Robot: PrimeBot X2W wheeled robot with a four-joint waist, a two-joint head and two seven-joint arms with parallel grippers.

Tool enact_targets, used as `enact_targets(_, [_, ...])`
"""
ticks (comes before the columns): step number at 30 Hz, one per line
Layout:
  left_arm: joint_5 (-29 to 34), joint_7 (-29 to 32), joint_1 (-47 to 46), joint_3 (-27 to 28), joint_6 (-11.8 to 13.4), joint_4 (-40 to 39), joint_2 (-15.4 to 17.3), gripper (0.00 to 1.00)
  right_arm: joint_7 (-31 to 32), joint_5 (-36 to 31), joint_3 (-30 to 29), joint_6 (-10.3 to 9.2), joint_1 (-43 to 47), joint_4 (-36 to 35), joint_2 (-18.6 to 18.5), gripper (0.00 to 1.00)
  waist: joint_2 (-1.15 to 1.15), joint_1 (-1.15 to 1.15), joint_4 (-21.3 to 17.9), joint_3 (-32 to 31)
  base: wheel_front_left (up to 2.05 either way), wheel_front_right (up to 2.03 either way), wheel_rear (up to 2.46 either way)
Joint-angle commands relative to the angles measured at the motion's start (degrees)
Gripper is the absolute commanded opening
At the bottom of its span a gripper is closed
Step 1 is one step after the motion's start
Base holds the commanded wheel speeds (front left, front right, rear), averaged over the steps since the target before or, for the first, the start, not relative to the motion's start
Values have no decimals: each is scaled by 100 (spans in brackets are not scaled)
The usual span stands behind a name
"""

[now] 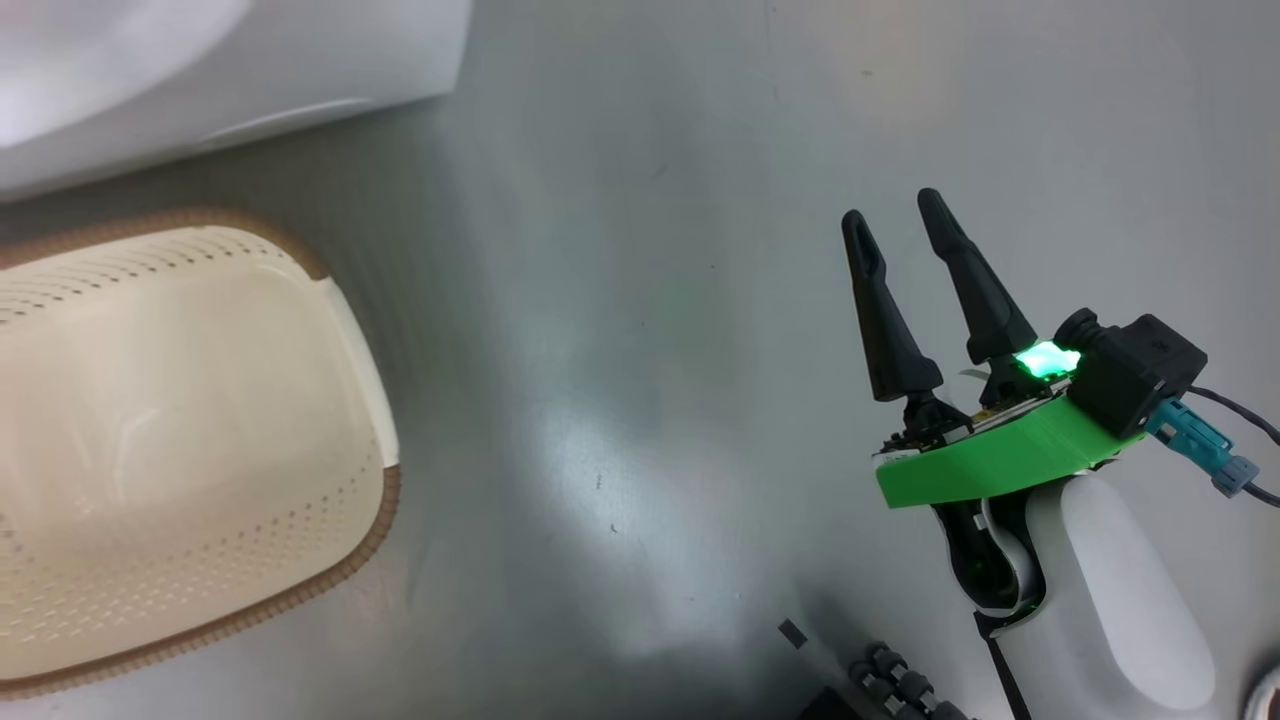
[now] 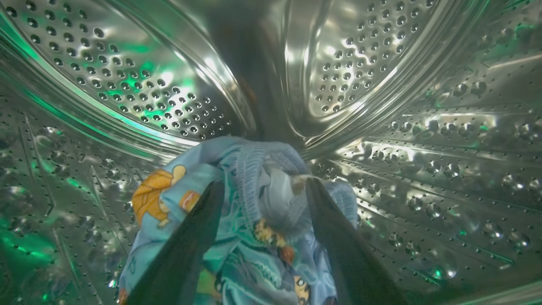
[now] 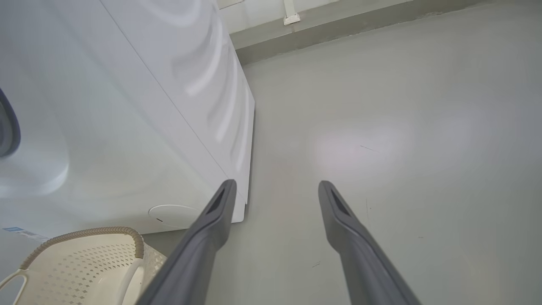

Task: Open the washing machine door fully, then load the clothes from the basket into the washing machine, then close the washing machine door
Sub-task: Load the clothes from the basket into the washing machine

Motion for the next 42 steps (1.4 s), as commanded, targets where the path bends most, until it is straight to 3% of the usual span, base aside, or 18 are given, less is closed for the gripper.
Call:
enact_targets(1, [-57, -47, 101, 1, -9, -118, 246, 100, -69, -63, 87, 9, 115, -94, 27, 100, 0, 0, 95, -122, 0, 0, 0])
enact_targets(17, [-1229, -105, 1752, -973, -10, -1057, 153, 100, -69, -447, -147, 9, 248, 95, 27, 100, 0, 0, 737, -928, 0, 0, 0])
enact_targets(28, [-1596, -562, 3195, -1392, 4, -1677, 222, 100, -69, -666, -298, 9, 374, 249, 27, 100, 0, 0, 1132, -1591, 0, 0, 0])
enact_targets(42, [-1869, -970, 5156, -1196, 677, -3077, 272, 100, -69, -729, -498, 9, 686, 433, 27, 100, 0, 0, 1467, -2464, 0, 0, 0])
